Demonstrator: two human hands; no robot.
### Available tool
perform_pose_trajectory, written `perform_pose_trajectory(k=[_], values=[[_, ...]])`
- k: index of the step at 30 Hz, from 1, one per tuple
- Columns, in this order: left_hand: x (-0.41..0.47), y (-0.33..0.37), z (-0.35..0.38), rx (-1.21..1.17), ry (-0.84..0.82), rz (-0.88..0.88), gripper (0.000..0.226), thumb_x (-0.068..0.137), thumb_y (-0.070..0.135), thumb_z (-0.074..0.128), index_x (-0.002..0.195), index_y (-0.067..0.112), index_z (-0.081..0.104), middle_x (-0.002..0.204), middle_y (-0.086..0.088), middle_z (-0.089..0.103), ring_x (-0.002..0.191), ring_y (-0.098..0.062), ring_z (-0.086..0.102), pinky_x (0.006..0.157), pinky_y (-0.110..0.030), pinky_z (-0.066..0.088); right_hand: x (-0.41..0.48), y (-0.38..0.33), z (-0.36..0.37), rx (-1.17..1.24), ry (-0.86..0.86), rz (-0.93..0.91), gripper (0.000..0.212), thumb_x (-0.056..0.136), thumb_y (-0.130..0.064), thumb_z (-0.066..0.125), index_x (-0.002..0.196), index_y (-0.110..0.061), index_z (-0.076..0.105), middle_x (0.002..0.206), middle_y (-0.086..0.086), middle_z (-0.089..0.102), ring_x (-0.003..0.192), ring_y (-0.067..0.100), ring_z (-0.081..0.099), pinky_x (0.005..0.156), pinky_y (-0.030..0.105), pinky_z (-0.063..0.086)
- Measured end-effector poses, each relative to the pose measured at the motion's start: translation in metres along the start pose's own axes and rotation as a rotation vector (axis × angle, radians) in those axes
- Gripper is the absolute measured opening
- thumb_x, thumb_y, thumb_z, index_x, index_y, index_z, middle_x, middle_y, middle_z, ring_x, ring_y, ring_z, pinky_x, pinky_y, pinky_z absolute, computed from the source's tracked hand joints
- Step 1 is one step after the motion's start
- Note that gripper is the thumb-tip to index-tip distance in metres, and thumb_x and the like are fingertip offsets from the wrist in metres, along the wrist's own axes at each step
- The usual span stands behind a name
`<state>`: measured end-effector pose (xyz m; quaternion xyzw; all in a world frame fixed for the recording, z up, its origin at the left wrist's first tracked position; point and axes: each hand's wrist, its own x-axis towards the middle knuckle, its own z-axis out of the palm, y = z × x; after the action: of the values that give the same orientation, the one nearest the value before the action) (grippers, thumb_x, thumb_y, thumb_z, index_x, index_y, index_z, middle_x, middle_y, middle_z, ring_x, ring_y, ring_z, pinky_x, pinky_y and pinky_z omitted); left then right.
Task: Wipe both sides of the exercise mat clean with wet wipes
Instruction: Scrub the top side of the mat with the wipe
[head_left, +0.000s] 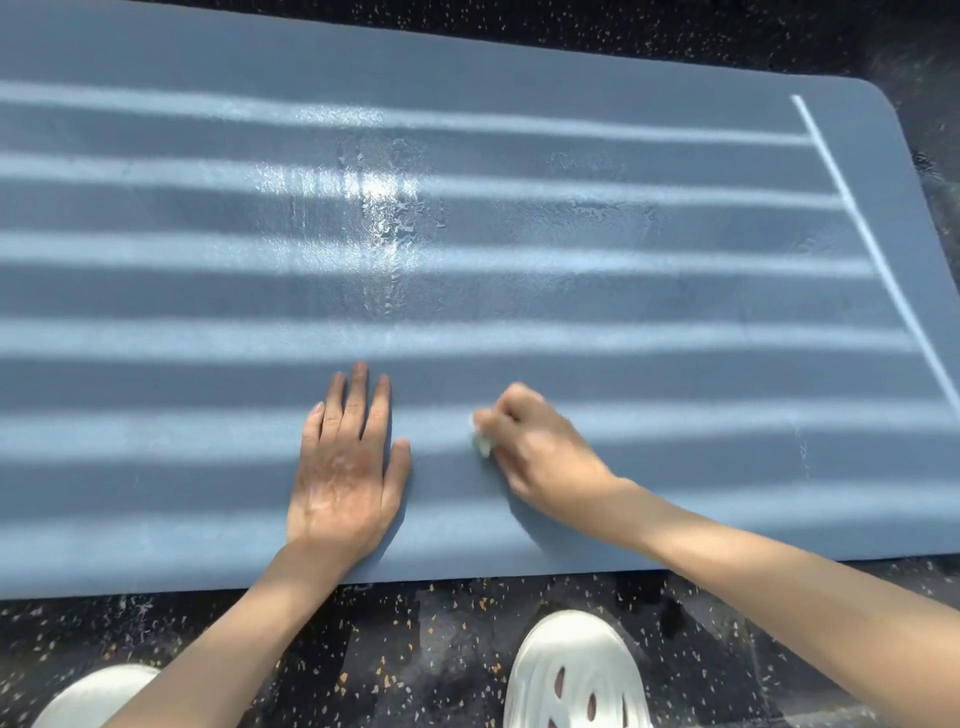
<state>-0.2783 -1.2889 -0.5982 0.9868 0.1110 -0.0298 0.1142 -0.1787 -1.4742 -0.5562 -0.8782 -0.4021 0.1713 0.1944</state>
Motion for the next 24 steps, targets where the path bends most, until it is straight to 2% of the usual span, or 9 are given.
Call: perform_pose_trajectory(k=[2, 5, 7, 9, 11, 13, 15, 20, 24], values=[[0.0, 0.0, 0.0, 0.0, 0.008, 0.004, 0.063, 0.092, 0.034, 0.033, 0.145, -0.001, 0.039, 0.153, -0.024, 0.036, 0.14, -0.04, 0.032, 0.111, -0.045, 0.02, -0.003, 0.001, -0.004, 0.043, -0.076, -0.076, 0.019, 0.09, -0.014, 0.047, 0.093, -0.005, 0.063, 0.086, 0.01, 0.048, 0.071, 0.02, 0.04, 0.056, 0.031, 0.038], [0.0, 0.0, -0.001, 0.004, 0.012, 0.013, 0.063, 0.093, 0.034, 0.033, 0.145, -0.001, 0.04, 0.153, -0.024, 0.036, 0.14, -0.04, 0.032, 0.111, -0.045, 0.02, 0.033, 0.028, -0.016, -0.002, 0.183, 0.176, 0.022, 0.085, -0.013, 0.046, 0.092, -0.005, 0.066, 0.089, 0.014, 0.053, 0.073, 0.031, 0.055, 0.063, 0.035, 0.048], [0.0, 0.0, -0.001, -0.006, 0.01, 0.016, 0.063, 0.092, 0.034, 0.033, 0.145, -0.001, 0.04, 0.153, -0.025, 0.036, 0.14, -0.041, 0.032, 0.111, -0.046, 0.02, 0.035, 0.024, -0.013, 0.054, 0.245, 0.198, 0.016, 0.08, -0.009, 0.049, 0.083, -0.006, 0.064, 0.083, 0.009, 0.05, 0.069, 0.031, 0.053, 0.059, 0.033, 0.046], [0.001, -0.002, -0.002, -0.021, 0.016, 0.029, 0.064, 0.092, 0.034, 0.034, 0.144, -0.002, 0.04, 0.152, -0.026, 0.036, 0.14, -0.043, 0.033, 0.11, -0.046, 0.021, 0.017, 0.004, -0.003, 0.075, 0.052, 0.022, 0.008, 0.084, -0.01, 0.055, 0.085, -0.01, 0.062, 0.084, 0.004, 0.045, 0.068, 0.021, 0.042, 0.057, 0.028, 0.034], [0.005, -0.004, -0.002, -0.016, 0.014, 0.059, 0.064, 0.091, 0.033, 0.034, 0.143, -0.004, 0.042, 0.15, -0.029, 0.037, 0.137, -0.045, 0.036, 0.108, -0.048, 0.023, 0.013, 0.003, -0.006, 0.04, -0.083, -0.047, 0.01, 0.088, -0.011, 0.056, 0.094, -0.011, 0.064, 0.089, 0.008, 0.049, 0.071, 0.02, 0.043, 0.058, 0.029, 0.035], [0.015, -0.006, -0.001, 0.016, 0.019, 0.092, 0.063, 0.091, 0.032, 0.034, 0.142, -0.004, 0.043, 0.149, -0.029, 0.038, 0.135, -0.047, 0.038, 0.107, -0.049, 0.024, 0.035, 0.025, -0.016, 0.013, 0.088, 0.08, 0.016, 0.086, -0.01, 0.052, 0.092, -0.011, 0.067, 0.089, 0.012, 0.052, 0.074, 0.03, 0.054, 0.064, 0.035, 0.048], [0.031, -0.006, -0.001, 0.037, 0.06, 0.107, 0.058, 0.092, 0.029, 0.035, 0.14, -0.001, 0.047, 0.15, -0.026, 0.039, 0.135, -0.046, 0.038, 0.106, -0.05, 0.026, 0.051, 0.038, -0.02, 0.06, 0.305, 0.195, 0.02, 0.082, -0.01, 0.048, 0.087, -0.006, 0.067, 0.083, 0.012, 0.051, 0.073, 0.033, 0.055, 0.064, 0.039, 0.05], [0.091, -0.002, -0.011, 0.068, 0.105, 0.072, 0.058, 0.094, 0.033, 0.031, 0.145, 0.007, 0.042, 0.157, -0.019, 0.032, 0.14, -0.044, 0.032, 0.109, -0.056, 0.023, 0.033, 0.013, -0.009, 0.045, 0.086, -0.01, 0.031, 0.081, -0.017, 0.037, 0.082, -0.006, 0.066, 0.081, 0.011, 0.051, 0.065, 0.03, 0.054, 0.053, 0.03, 0.044], [0.147, -0.003, -0.017, 0.134, 0.15, 0.064, 0.057, 0.098, 0.034, 0.027, 0.15, 0.011, 0.036, 0.16, -0.014, 0.026, 0.144, -0.042, 0.026, 0.112, -0.056, 0.019, 0.079, 0.051, -0.03, -0.002, 0.294, 0.197, 0.021, 0.08, -0.01, 0.045, 0.078, -0.005, 0.065, 0.078, 0.007, 0.043, 0.073, 0.035, 0.054, 0.06, 0.029, 0.029]])
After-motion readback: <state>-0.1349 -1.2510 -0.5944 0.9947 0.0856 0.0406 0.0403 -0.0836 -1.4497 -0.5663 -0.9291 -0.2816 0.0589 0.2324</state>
